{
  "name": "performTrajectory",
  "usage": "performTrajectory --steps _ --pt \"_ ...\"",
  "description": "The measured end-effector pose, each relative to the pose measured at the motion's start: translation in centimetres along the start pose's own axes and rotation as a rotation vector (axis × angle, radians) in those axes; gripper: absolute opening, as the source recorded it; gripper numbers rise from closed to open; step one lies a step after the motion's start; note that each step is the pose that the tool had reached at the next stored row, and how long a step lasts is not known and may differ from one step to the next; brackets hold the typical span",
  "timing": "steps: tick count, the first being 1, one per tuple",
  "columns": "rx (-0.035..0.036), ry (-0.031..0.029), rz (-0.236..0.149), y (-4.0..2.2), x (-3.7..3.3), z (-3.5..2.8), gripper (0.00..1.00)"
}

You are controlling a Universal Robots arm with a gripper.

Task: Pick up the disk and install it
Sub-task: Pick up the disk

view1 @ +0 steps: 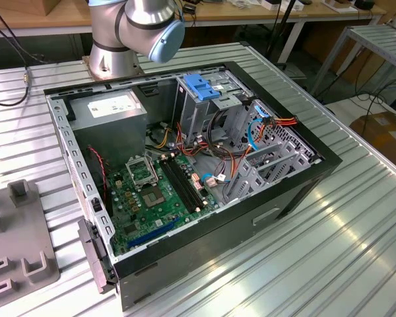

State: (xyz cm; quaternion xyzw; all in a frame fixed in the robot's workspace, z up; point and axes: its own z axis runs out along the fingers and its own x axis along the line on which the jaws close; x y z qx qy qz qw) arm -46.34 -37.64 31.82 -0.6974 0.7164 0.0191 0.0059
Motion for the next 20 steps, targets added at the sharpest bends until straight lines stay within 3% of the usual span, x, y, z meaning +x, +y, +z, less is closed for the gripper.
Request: performTrajectory --steps 9,13,20 --pt "-0.0001 -0.0013 0.000 0.04 -0.07 -1.89 0.37" --pt "-0.0002 -0.0100 0.000 0.05 -0.08 -2.67 0.37" --pt "-0.0003 -0.0125 0.000 0.07 -0.11 -3.52 0.37"
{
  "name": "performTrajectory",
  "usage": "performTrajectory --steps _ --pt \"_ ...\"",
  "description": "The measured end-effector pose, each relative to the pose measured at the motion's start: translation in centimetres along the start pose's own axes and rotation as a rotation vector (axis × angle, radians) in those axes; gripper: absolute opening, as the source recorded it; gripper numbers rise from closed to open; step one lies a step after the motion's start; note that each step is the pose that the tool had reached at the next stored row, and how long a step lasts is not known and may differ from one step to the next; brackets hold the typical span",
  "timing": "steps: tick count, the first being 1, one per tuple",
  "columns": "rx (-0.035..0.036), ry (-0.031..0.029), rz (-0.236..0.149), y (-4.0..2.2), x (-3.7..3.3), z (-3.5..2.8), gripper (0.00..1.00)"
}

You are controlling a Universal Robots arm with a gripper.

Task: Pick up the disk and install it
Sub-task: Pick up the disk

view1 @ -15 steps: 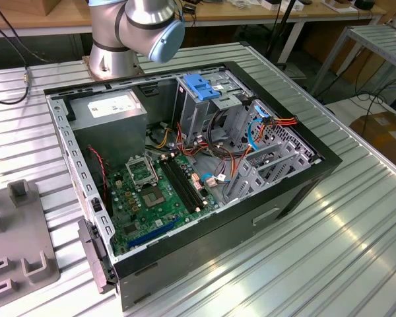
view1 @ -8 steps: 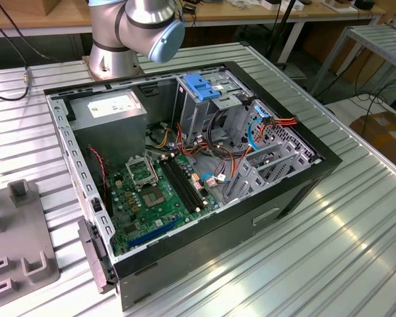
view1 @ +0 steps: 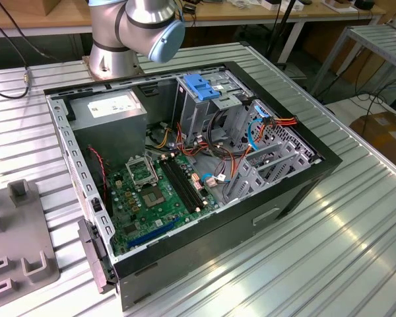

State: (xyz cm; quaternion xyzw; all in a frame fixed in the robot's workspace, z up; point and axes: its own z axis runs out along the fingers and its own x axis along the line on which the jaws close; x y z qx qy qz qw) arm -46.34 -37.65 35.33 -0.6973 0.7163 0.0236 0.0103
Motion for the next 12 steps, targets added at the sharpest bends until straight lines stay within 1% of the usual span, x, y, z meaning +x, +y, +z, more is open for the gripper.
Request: performTrajectory --steps 10,12 --pt "0.0000 -0.0005 0.000 0.01 -0.03 -0.62 0.37" --pt "0.0000 -0.0005 0.000 0.02 -0.04 -0.89 0.37"
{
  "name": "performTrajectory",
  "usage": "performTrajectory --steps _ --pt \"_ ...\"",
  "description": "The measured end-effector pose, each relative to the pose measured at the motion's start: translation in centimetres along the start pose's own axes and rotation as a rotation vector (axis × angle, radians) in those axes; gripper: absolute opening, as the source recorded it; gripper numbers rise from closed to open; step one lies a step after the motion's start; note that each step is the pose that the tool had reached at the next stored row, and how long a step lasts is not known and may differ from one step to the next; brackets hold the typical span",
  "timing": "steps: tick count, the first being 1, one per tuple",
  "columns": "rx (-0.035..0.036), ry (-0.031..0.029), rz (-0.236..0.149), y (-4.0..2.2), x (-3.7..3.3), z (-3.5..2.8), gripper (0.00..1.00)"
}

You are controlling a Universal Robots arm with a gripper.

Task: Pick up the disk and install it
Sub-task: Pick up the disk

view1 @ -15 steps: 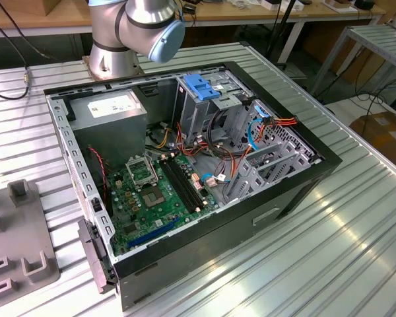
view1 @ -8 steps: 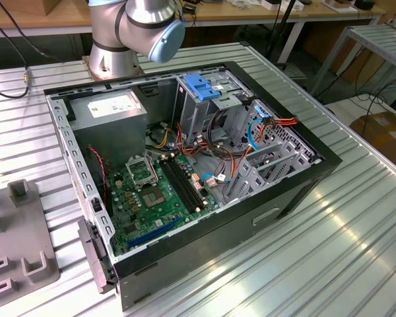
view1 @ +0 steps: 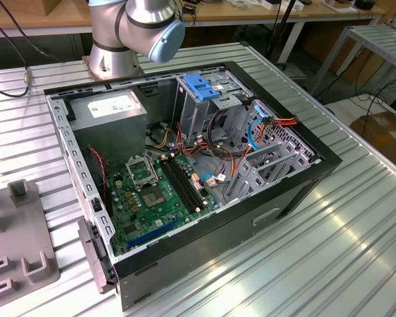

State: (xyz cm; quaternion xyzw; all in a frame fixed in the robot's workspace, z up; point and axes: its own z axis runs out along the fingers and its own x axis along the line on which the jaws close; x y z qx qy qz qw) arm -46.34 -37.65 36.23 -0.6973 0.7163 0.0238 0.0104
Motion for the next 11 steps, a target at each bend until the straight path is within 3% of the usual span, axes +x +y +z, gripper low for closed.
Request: performTrajectory --steps 11 --pt "0.0000 -0.0009 0.000 0.02 -0.05 -1.06 0.37"
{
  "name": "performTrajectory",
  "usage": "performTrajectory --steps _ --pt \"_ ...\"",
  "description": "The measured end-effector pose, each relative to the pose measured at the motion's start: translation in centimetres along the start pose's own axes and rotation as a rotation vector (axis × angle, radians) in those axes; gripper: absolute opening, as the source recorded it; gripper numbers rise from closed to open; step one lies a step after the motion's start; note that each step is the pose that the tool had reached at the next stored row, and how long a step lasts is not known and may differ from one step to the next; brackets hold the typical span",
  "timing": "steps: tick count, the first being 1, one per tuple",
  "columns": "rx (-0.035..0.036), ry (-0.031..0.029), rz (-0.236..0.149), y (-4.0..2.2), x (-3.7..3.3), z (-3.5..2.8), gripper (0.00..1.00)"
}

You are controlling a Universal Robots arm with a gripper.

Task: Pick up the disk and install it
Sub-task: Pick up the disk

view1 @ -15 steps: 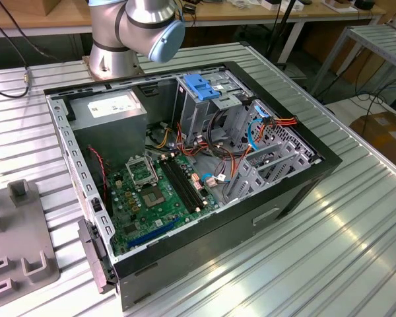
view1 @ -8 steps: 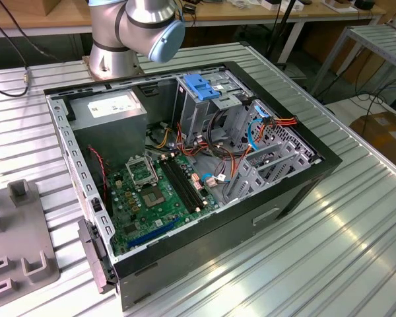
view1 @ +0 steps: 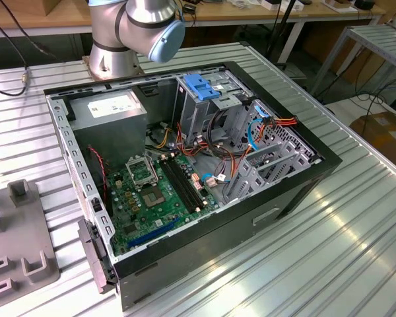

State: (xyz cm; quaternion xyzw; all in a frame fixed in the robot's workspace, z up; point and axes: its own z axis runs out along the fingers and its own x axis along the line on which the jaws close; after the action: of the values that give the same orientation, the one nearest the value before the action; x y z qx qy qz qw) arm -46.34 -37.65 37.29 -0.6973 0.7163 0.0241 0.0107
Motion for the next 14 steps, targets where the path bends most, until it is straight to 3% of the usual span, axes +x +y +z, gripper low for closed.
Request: performTrajectory --steps 14 --pt "-0.0001 -0.0011 0.000 0.02 -0.06 -1.30 0.37"
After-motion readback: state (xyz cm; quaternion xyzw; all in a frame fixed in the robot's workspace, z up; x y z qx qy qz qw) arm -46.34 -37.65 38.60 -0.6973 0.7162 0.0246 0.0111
